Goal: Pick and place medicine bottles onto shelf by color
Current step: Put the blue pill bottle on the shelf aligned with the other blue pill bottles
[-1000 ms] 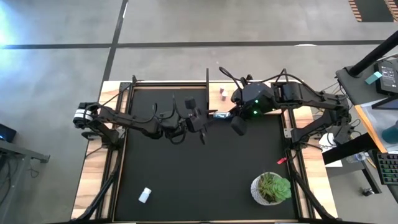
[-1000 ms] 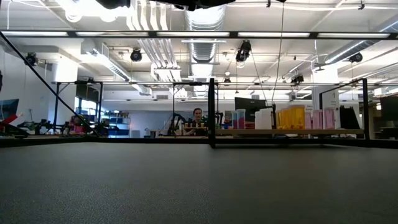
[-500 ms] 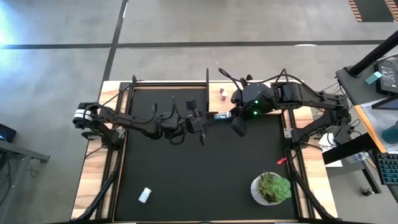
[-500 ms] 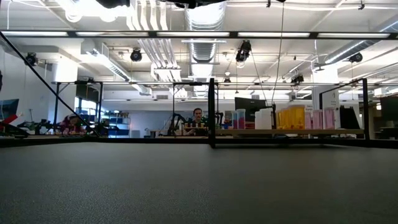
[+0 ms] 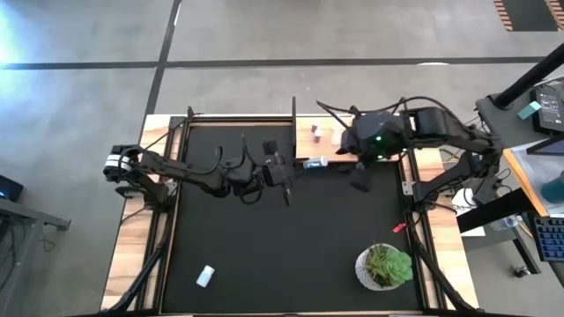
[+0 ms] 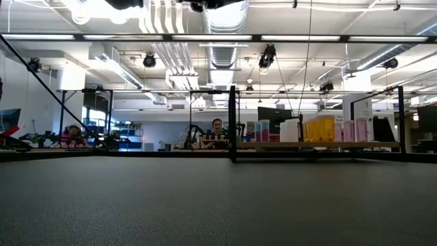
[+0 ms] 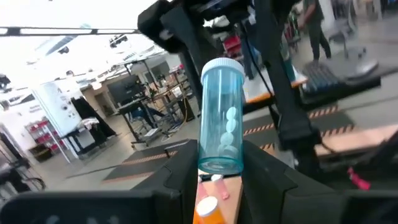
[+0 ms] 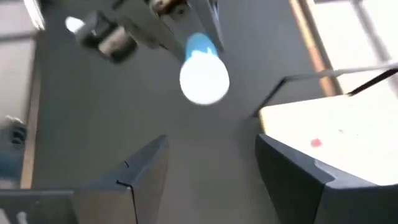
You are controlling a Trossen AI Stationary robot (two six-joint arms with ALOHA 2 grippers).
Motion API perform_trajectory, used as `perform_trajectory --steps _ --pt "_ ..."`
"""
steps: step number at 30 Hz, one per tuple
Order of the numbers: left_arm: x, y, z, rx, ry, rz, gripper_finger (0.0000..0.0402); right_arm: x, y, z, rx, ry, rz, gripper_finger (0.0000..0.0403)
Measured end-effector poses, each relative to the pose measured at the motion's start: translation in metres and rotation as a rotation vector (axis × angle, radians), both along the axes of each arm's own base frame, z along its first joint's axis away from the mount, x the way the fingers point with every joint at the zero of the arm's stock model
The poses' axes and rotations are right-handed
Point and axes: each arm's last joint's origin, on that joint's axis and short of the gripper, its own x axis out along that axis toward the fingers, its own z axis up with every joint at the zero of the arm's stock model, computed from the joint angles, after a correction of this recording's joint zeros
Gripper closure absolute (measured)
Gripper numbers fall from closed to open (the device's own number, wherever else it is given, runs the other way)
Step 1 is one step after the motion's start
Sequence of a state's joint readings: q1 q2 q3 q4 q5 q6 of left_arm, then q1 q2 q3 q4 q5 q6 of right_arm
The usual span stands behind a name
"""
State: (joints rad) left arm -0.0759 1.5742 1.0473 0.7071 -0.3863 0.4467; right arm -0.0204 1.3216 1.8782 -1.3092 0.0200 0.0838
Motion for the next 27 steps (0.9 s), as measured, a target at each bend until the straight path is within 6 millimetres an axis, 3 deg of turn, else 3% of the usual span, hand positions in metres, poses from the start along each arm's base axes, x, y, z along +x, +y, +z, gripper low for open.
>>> perform_trajectory --steps 11,18,27 --pt "0.001 0.004 0.002 -0.076 -0.056 -0.112 0.0314 -0.004 -0.003 0.024 -0.361 -0.089 0.197 0.0172" --pt "-0.002 0.008 0.013 -0.076 -0.182 -0.105 0.0314 0.004 -0.002 0.019 -0.422 -0.095 0.282 0.0172" --pt "0.0 0.01 0.011 -0.074 -0.176 -0.109 0.0314 0.017 0.0 0.022 -0.388 -0.209 0.315 0.0172"
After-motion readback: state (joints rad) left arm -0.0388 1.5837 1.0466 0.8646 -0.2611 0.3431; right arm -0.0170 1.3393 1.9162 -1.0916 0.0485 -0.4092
